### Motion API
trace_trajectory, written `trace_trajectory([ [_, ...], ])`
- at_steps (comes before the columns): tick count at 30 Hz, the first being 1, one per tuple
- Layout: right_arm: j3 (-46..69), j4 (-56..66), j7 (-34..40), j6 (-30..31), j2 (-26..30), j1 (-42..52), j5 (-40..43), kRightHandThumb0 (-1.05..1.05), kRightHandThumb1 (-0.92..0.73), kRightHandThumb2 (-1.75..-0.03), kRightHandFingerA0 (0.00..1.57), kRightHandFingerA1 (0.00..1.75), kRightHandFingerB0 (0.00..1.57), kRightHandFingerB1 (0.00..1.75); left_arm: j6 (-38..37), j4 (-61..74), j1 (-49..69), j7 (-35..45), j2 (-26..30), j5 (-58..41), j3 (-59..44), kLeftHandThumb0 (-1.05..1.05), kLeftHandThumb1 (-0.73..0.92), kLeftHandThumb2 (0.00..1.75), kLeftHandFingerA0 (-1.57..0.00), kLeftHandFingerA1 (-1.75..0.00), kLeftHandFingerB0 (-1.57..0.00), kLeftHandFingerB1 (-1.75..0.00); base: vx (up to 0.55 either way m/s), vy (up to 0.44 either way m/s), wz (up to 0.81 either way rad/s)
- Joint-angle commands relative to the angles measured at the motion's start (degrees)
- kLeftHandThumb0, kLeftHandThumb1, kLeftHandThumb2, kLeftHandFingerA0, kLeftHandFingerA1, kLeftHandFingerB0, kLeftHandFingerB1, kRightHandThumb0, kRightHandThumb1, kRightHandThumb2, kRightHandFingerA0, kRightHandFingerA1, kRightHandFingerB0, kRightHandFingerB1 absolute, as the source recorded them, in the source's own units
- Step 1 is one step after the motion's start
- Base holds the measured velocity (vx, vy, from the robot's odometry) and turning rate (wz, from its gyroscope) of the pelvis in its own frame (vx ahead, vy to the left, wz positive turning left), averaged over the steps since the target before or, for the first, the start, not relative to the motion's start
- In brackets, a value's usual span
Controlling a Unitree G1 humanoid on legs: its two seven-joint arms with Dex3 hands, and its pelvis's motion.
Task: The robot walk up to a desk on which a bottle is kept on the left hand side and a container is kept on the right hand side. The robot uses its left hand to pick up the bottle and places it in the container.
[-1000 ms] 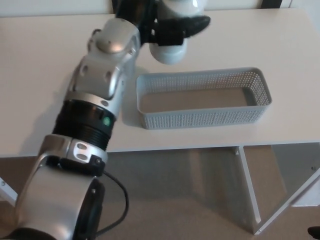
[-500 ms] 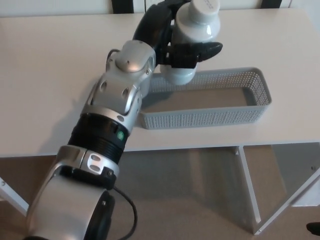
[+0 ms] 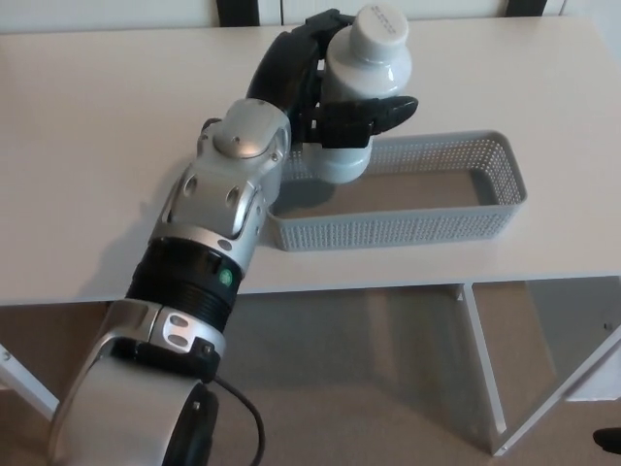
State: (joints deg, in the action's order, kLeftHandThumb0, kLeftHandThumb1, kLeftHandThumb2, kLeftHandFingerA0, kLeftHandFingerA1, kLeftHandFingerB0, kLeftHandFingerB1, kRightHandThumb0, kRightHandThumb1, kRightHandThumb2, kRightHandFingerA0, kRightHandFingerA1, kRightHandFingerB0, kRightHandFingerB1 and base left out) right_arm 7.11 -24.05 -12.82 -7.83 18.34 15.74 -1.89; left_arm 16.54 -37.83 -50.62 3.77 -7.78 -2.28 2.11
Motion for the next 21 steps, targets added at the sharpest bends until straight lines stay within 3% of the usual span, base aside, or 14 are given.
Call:
trace_trajectory([
  [1,0.51,0.17,0.3,1.41,0.45,-0.36,0.48,-0.51,-0.63,-0.59,0.68,0.51,0.6,0.47,0.09,0.04,1.21,0.07,1.34,0.51,-0.24,-0.12,0.82,0.7,-0.82,-1.59,-0.72,-1.14,0.0,0.0,0.0],
  [3,0.53,0.16,0.05,1.58,0.49,-0.42,0.65,-0.51,-0.64,-0.59,0.67,0.52,0.59,0.47,-0.39,0.04,1.58,0.52,1.41,0.17,-0.45,-0.1,0.82,0.75,-0.76,-1.63,-0.68,-1.18,0.0,0.0,0.0],
  [6,0.65,-0.35,-0.23,1.09,0.59,-0.84,0.87,-0.51,-0.64,-0.59,0.68,0.52,0.6,0.47,-1.14,0.43,2.36,1.58,1.74,-0.45,-0.75,-0.11,0.87,0.64,-0.76,-1.68,-0.67,-1.22,0.0,0.0,0.0],
  [9,0.71,-0.76,-1.17,0.28,0.86,-0.86,1.24,-0.53,-0.63,-0.59,0.67,0.53,0.59,0.47,-0.83,0.84,3.42,2.54,2.12,-0.81,-0.92,-0.12,0.83,0.71,-0.82,-1.56,-0.71,-1.03,0.0,0.0,0.0],
  [15,1.08,-0.98,-1.36,0.07,0.66,-0.98,1.64,-0.53,-0.63,-0.59,0.66,0.54,0.59,0.48,-0.45,1.45,5.15,3.72,2.49,-1.35,-1.31,-0.13,0.82,0.72,-0.82,-1.57,-0.68,-1.02,0.0,0.0,0.0],
  [18,1.03,-0.16,-1.43,0.21,0.67,-0.67,1.56,-0.52,-0.62,-0.59,0.68,0.55,0.58,0.48,1.42,2.68,6.42,3.67,2.31,-2.22,-2.12,-0.14,0.84,0.65,-0.88,-1.51,-0.7,-0.95,0.0,0.0,0.0],
  [21,0.72,1.17,-0.71,1.05,0.77,-0.24,0.72,-0.51,-0.63,-0.59,0.67,0.53,0.57,0.47,3.55,5.76,8.77,4.74,1.8,-3.84,-2.91,-0.14,0.83,0.65,-0.81,-1.61,-0.67,-0.99,0.0,0.0,0.0],
])
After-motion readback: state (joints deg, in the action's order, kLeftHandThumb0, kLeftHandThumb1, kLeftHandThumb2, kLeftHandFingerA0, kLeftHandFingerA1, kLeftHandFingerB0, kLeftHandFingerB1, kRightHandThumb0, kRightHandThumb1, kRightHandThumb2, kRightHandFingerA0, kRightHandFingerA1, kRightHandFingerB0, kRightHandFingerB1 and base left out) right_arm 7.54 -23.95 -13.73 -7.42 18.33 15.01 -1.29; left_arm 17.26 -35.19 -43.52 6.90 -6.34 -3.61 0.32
